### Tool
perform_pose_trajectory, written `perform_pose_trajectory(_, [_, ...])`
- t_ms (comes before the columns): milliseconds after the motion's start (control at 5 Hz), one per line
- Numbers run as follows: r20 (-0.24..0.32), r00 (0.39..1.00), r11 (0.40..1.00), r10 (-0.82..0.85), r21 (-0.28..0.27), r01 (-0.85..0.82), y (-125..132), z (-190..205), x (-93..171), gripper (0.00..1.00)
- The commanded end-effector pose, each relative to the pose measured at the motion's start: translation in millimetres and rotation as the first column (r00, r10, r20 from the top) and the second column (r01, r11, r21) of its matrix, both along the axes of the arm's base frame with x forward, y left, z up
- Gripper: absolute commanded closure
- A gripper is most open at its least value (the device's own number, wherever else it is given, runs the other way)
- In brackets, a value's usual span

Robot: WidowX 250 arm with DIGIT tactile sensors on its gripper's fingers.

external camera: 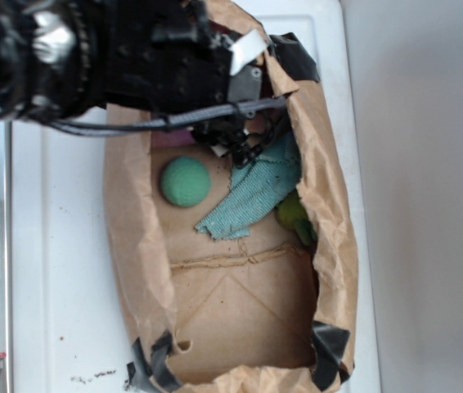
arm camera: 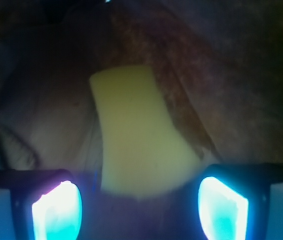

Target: Grab the green sponge.

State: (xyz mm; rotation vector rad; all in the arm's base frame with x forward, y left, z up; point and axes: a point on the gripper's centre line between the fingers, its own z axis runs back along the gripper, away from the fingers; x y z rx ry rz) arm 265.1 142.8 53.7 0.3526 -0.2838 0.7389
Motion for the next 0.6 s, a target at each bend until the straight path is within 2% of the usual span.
perform_pose_trajectory(0, [0.063,0.998,0.998,0.022,0.054,-0.025,15.3,10.3,10.7,0.00])
perform_pose_trajectory(200, [0.058,0.998,0.998,0.015,0.068,-0.019,12.2,4.2,14.1,0.00])
perform_pose_trajectory(400, [0.062,0.998,0.998,0.025,0.060,-0.029,12.6,4.8,15.7,1.00])
